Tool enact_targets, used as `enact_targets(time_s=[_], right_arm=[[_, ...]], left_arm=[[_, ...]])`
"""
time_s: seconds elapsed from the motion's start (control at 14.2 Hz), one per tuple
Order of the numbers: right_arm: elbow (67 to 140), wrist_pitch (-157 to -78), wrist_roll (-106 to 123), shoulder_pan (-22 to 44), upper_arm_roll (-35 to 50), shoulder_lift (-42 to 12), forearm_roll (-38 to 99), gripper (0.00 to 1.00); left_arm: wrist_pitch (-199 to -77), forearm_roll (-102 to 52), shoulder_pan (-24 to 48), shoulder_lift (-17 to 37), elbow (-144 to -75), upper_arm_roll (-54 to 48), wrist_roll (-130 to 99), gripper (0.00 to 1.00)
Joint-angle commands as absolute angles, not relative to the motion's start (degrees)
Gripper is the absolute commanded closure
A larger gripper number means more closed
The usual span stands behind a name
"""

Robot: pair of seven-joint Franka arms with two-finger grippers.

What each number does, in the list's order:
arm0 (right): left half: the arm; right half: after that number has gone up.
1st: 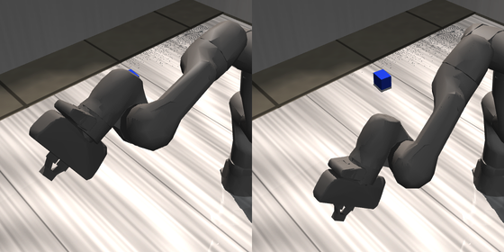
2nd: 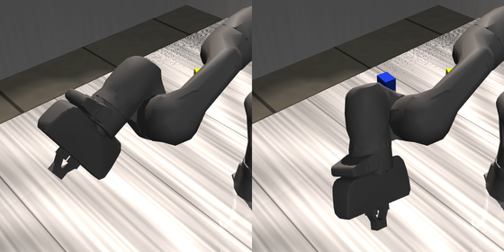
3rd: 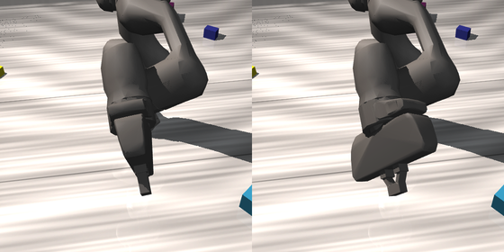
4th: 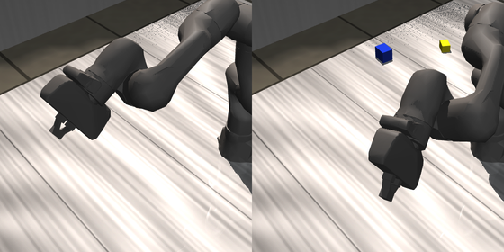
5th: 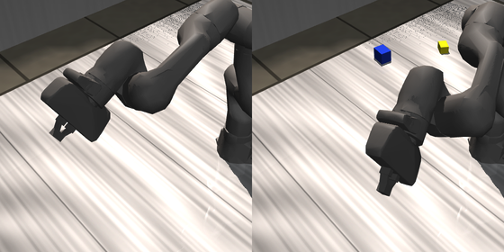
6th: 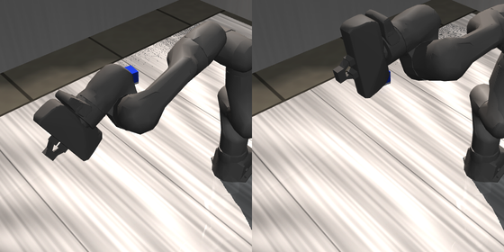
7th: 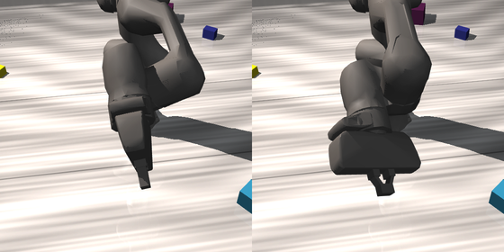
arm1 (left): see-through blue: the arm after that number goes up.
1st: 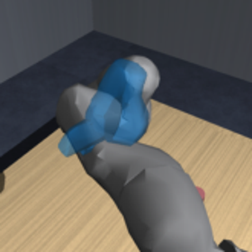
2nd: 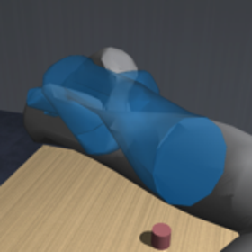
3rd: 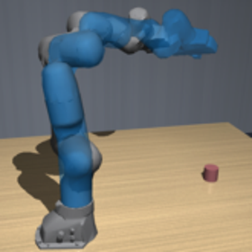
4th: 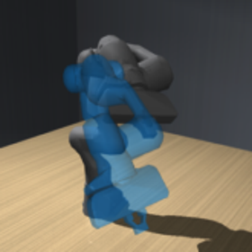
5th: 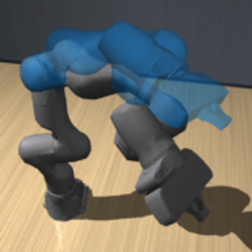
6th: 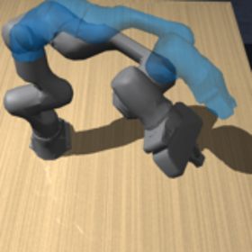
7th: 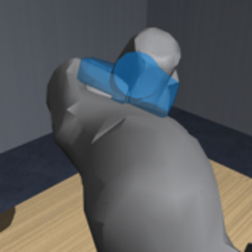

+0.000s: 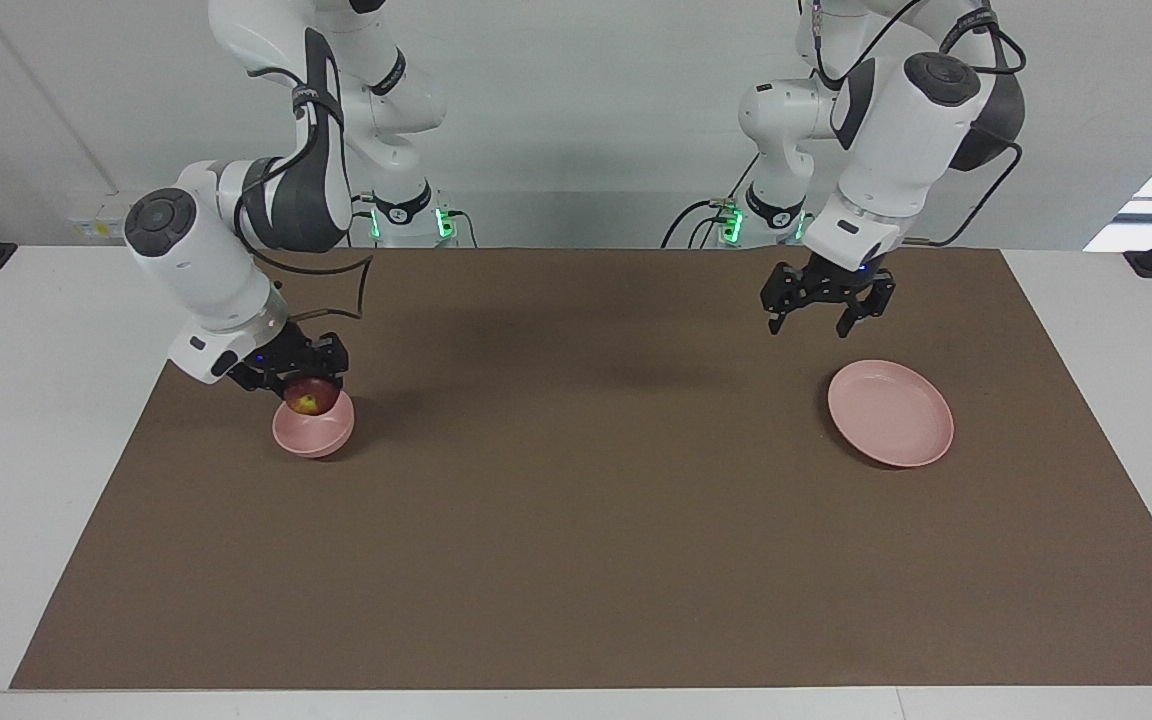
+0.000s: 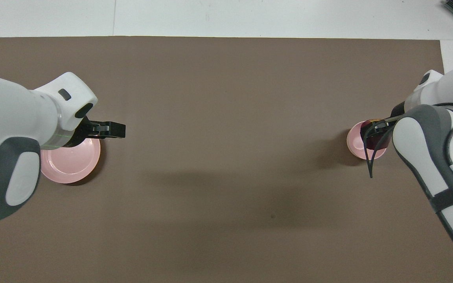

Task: Move apple from plate to bowl
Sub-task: 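Lower the apple into the pink bowl with the right gripper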

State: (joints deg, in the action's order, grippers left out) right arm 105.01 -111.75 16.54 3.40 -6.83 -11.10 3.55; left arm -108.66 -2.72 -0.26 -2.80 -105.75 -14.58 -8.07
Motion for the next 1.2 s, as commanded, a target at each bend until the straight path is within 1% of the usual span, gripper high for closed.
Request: enact_targets(time_s=[0.0,0.21,0.49,0.7,0.84,1.13], right_arm=[[106.3,-115.4,18.0,2.6,-6.4,-11.2,1.4,1.00],[106.2,-117.6,18.1,2.5,-6.4,-13.6,1.1,1.00],[106.4,-118.5,18.5,2.4,-6.4,-14.7,1.0,1.00],[106.4,-118.5,18.5,2.2,-6.4,-15.4,0.8,1.00],[106.4,-119.3,18.5,2.1,-6.4,-16.2,0.7,1.00],[106.5,-120.1,18.4,2.1,-6.4,-17.1,0.4,1.00]], left_arm=[[-97.4,-0.5,0.5,-2.1,-96.3,-10.9,-0.6,0.00],[-87.4,-0.2,0.3,-2.1,-88.1,-7.4,3.9,0.00],[-79.6,-0.4,0.0,-2.0,-83.0,-5.6,5.2,0.00],[-77.6,-0.4,-0.5,-1.8,-81.2,-5.0,5.8,0.00],[-75.1,2.4,-0.7,-0.4,-79.0,-5.1,6.1,0.00],[-74.6,2.9,-1.1,0.2,-78.8,-4.8,6.2,0.00]])
